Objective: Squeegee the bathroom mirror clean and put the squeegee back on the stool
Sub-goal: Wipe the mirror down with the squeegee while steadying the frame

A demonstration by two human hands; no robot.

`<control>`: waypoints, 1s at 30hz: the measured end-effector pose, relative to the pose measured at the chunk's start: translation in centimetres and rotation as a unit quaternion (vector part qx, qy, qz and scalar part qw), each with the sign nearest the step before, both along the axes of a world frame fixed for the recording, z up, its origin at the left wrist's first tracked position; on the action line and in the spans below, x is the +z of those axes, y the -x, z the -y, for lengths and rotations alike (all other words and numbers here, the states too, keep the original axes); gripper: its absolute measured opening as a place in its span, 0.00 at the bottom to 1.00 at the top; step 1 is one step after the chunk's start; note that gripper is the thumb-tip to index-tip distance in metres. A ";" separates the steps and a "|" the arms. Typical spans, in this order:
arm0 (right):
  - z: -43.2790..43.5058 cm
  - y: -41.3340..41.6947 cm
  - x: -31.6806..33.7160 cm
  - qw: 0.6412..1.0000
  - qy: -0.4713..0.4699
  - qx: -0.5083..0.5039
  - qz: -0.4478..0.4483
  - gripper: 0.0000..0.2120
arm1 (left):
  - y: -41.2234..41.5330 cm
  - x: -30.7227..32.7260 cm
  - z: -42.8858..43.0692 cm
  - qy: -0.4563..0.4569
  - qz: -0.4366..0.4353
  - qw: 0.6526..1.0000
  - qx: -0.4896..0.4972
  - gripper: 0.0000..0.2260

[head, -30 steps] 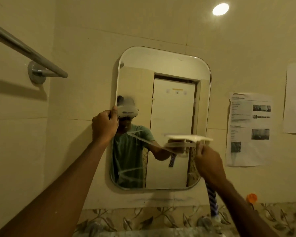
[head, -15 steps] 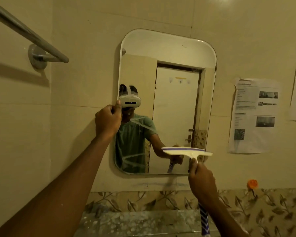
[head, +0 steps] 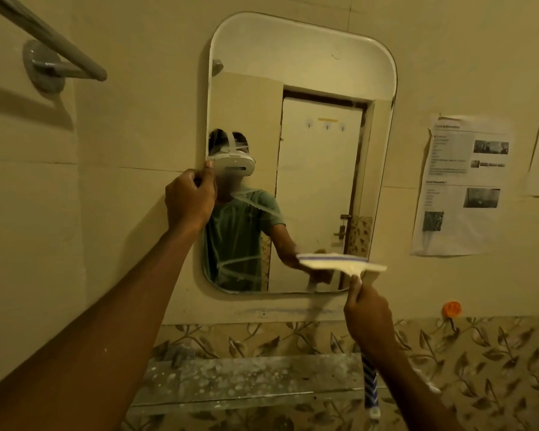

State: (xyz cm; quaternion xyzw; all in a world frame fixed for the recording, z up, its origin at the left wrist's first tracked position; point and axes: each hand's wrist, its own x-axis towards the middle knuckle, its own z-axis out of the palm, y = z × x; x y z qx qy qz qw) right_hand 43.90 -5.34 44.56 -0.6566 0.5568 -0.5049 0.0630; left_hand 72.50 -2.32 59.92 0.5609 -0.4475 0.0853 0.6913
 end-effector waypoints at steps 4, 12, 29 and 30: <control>-1.1 0.3 -2.0 0.998 -0.039 -0.008 -0.039 0.22 | -0.1 0.0 0.1 0.002 -0.009 1.000 0.002 0.20; 1.6 0.8 5.2 0.999 0.032 -0.012 0.032 0.23 | 0.0 -0.1 0.1 0.006 0.000 1.000 0.008 0.21; -2.8 -1.7 -5.4 0.997 -0.069 -0.014 0.019 0.25 | -0.3 0.9 -1.2 -0.060 -0.012 0.998 -0.023 0.25; -2.8 -1.9 -4.8 0.997 -0.067 -0.013 0.035 0.25 | -0.6 1.2 -1.3 -0.074 -0.012 0.997 -0.027 0.26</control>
